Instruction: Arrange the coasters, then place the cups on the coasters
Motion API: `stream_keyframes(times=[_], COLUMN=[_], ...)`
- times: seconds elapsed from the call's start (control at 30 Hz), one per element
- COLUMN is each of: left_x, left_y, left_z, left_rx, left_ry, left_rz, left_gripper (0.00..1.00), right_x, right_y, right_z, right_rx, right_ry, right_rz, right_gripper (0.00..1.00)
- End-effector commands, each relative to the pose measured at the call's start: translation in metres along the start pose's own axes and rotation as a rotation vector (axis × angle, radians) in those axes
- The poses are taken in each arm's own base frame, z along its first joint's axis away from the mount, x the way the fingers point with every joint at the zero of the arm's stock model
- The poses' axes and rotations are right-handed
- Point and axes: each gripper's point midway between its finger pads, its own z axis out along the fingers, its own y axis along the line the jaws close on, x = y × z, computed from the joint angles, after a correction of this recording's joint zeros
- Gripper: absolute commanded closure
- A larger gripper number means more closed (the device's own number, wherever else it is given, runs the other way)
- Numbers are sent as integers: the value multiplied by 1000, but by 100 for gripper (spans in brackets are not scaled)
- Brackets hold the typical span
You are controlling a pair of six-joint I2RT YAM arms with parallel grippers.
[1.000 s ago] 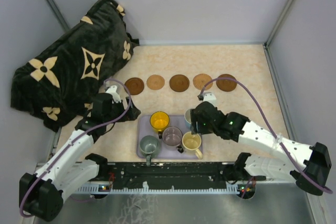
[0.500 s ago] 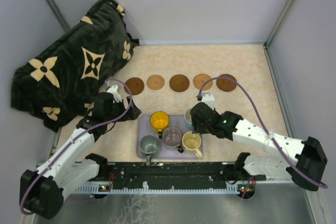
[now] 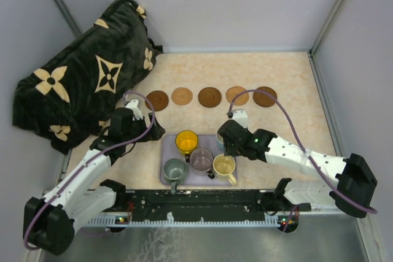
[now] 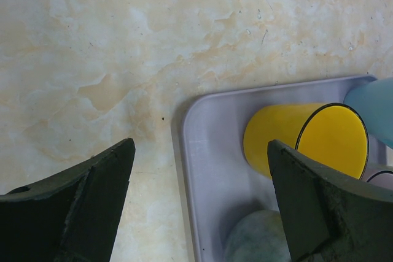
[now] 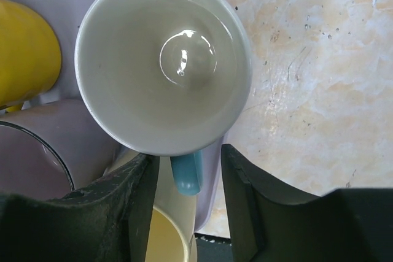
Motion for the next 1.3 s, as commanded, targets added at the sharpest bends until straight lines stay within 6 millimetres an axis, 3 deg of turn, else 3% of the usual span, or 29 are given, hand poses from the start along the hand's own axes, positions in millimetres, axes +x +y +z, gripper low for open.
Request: stream_keyframes(times=[0.0, 0.27, 0.3, 0.33, 0.37, 0.7, 0.9, 1.1, 1.27], left_x=[-1, -1, -1, -1, -1, -1, -6, -12, -14], left_y=[-3, -2, -2, -2, -2, -2, -2, -4, -4], left_z=[2, 0, 0, 0, 0, 0, -2, -5, -5], left_rx=[18, 14, 14, 15, 14, 14, 10, 11, 12], left_ry=[-15, -22, -22, -23, -21, -26, -43, -63, -71], left_rz=[6, 6, 6, 5, 5, 3, 7, 7, 5], left_gripper=[5, 5, 5, 5, 5, 5, 5, 5, 5], right_x=[-13, -10, -9, -10, -9, -14, -51, -106, -142], right_y=[4, 9, 9, 9, 9, 0, 2, 5, -7], right_z=[4, 12, 13, 13, 14, 17, 3, -27, -38], right_rx=[12, 7, 6, 8, 10, 56, 63, 70, 38], right_ry=[-52, -40, -38, -40, -40, -65, -194, -350, -425], right_rz=[18, 15, 12, 12, 12, -30, -99, -140, -88], right_gripper=[55, 63, 72, 92, 100, 100, 100, 100, 100])
